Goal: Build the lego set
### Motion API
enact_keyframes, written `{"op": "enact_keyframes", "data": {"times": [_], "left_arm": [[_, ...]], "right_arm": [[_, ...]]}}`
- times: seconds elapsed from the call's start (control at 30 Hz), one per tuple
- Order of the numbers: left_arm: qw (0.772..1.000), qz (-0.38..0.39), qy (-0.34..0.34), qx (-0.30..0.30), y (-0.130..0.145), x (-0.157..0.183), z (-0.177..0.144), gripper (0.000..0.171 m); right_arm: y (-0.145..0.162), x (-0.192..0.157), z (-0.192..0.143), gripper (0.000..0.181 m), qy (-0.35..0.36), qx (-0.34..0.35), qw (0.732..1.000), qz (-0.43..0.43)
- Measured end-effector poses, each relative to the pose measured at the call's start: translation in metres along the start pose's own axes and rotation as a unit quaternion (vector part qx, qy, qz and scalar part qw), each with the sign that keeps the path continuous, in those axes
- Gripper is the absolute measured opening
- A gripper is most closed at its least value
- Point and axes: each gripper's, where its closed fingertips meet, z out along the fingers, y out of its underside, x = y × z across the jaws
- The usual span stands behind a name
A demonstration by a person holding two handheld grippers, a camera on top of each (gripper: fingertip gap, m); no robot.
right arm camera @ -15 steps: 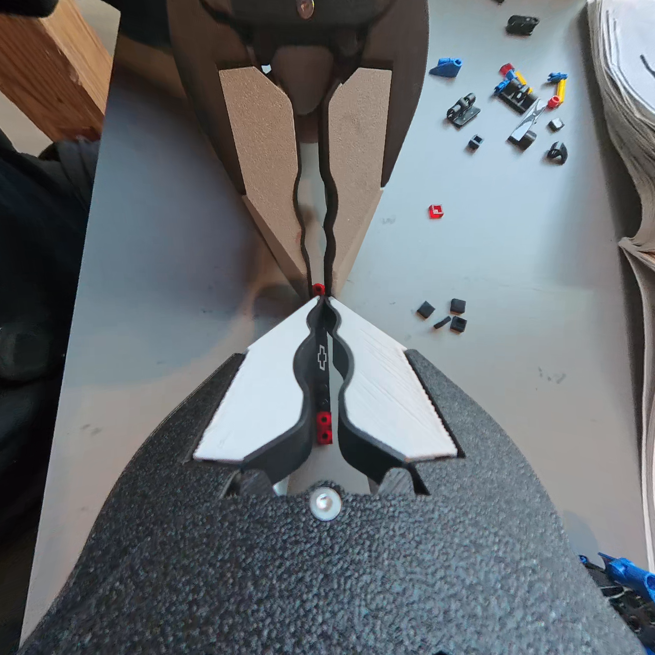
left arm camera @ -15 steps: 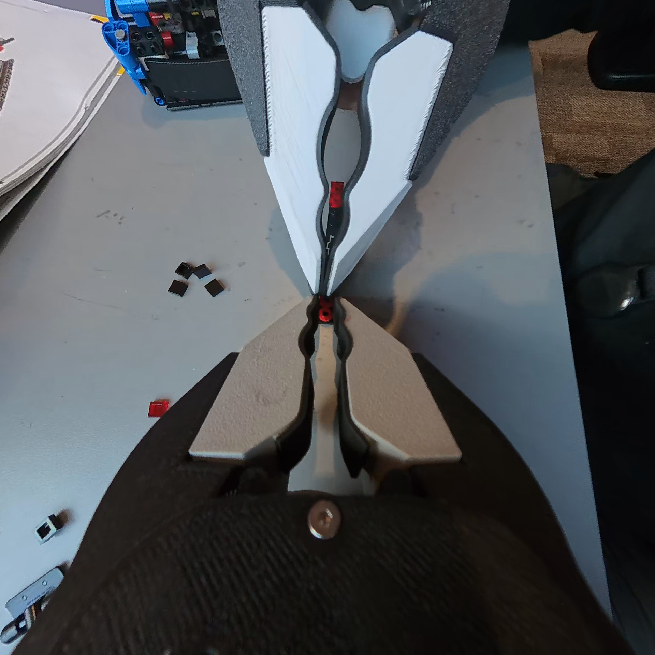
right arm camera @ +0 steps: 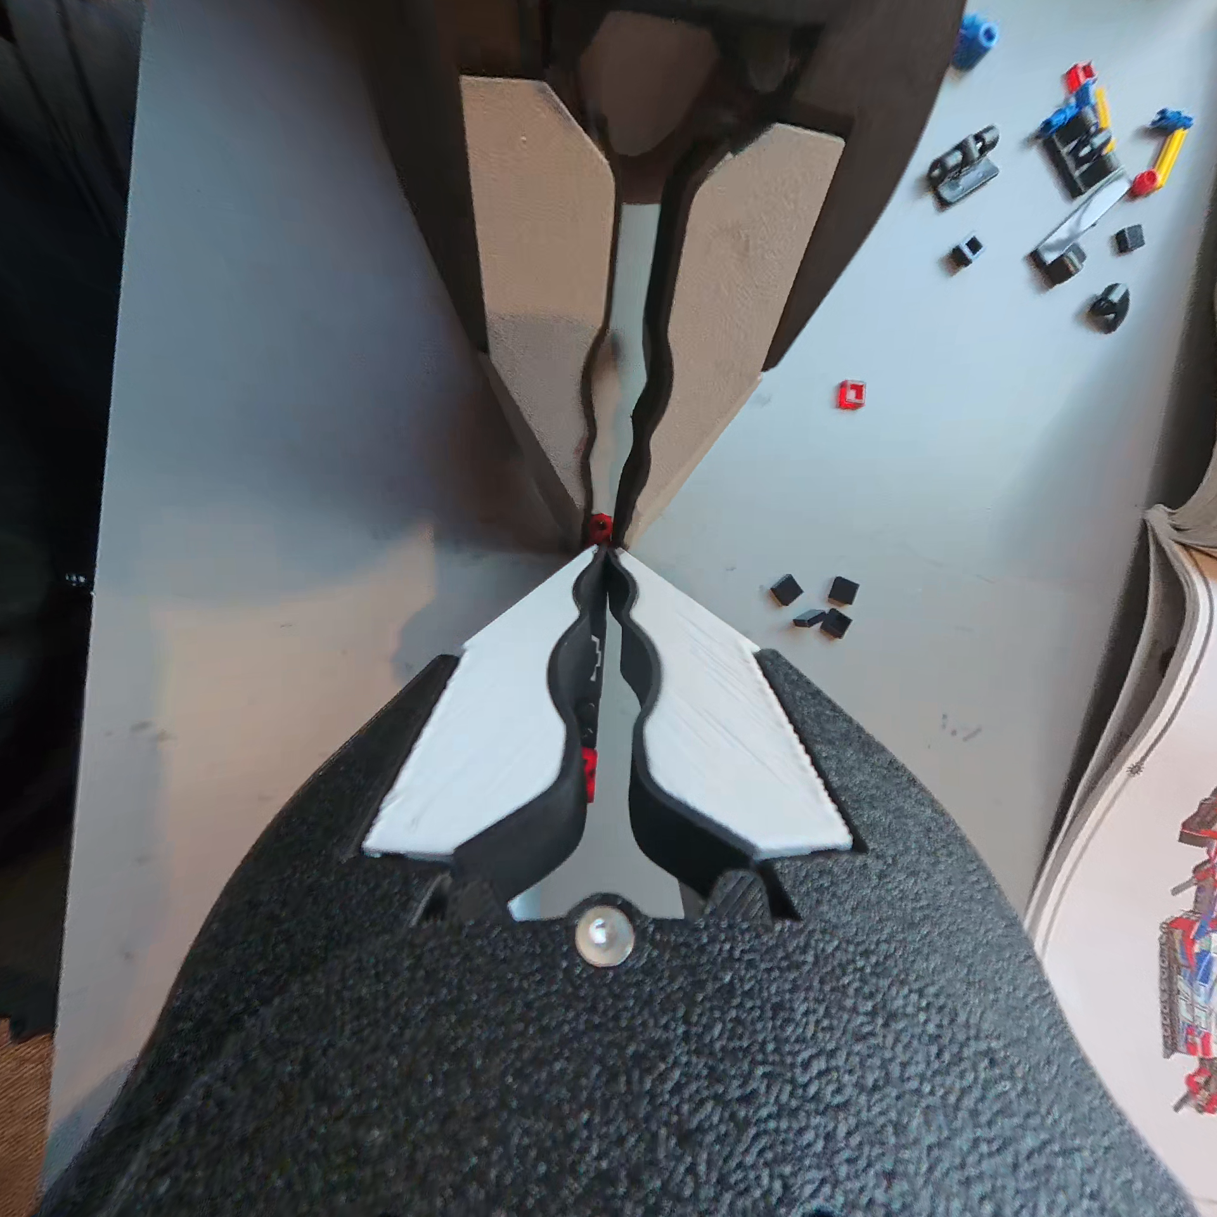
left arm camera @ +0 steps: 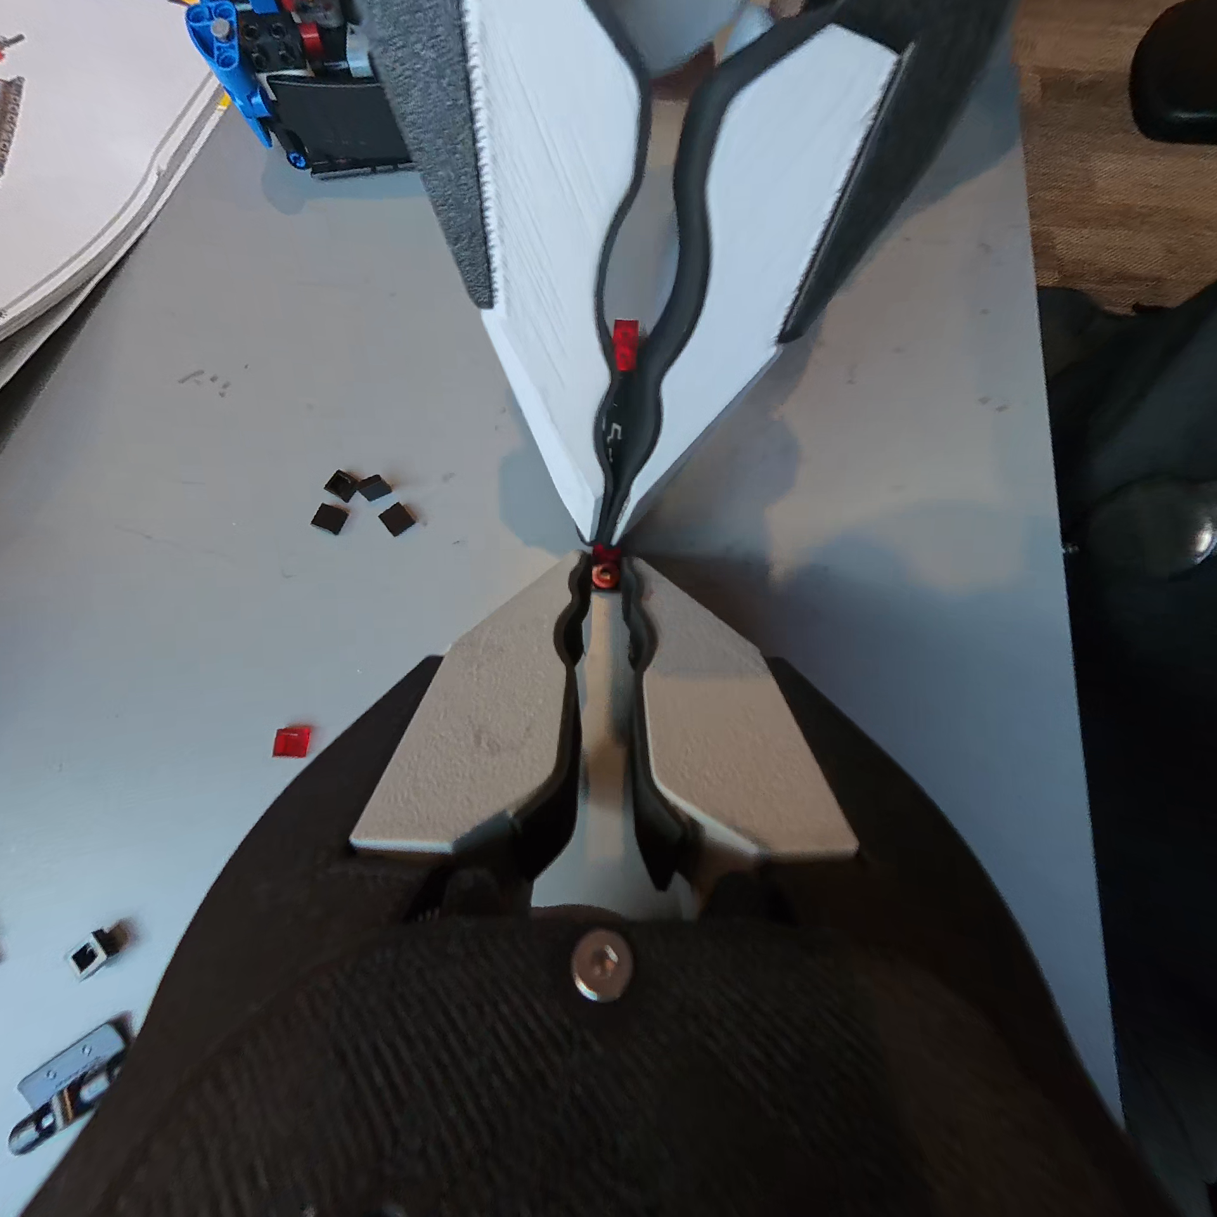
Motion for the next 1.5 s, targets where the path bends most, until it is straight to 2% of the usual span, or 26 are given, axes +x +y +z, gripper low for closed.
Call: {"op": "enact_keyframes", "data": {"times": [0.2, 0.37, 0.43, 0.53, 0.67, 0.9, 1.03, 1.17, 1.27, 1.5], "left_arm": [[0.999, -0.036, 0.024, 0.0, 0.001, 0.001, 0.0, 0.005], [0.998, -0.063, 0.009, 0.003, 0.001, 0.0, 0.0, 0.005], [0.998, -0.056, -0.001, 0.001, 0.002, 0.0, -0.002, 0.005], [0.999, -0.049, -0.015, 0.0, 0.004, 0.0, -0.003, 0.006], [0.998, -0.048, -0.035, -0.001, 0.005, -0.001, -0.005, 0.012], [0.997, -0.058, -0.054, -0.011, 0.008, -0.008, -0.02, 0.022], [0.992, -0.067, -0.108, -0.011, 0.008, -0.031, -0.052, 0.022], [0.986, -0.054, -0.146, -0.055, 0.016, -0.068, -0.072, 0.021], [0.986, -0.056, -0.131, -0.083, 0.022, -0.087, -0.066, 0.02], [0.985, -0.073, -0.08, -0.135, 0.042, -0.092, -0.041, 0.022]], "right_arm": [[-0.001, -0.001, 0.001, 0.0, -0.036, -0.058, 0.997, 0.035], [-0.002, -0.001, 0.002, 0.0, -0.038, -0.09, 0.993, 0.06], [-0.005, 0.0, 0.004, 0.0, -0.031, -0.054, 0.995, 0.078], [-0.005, 0.001, 0.0, 0.0, -0.039, 0.036, 0.986, 0.159], [-0.005, 0.016, -0.032, 0.0, 0.012, 0.154, 0.961, 0.231], [0.02, 0.008, -0.036, 0.009, 0.06, 0.147, 0.958, 0.239], [0.024, 0.004, -0.034, 0.02, 0.074, 0.159, 0.958, 0.229], [0.022, 0.002, -0.031, 0.02, 0.084, 0.168, 0.961, 0.203], [0.023, 0.002, -0.028, 0.019, 0.086, 0.165, 0.963, 0.196], [0.025, 0.003, -0.035, 0.018, 0.093, 0.179, 0.96, 0.196]]}}
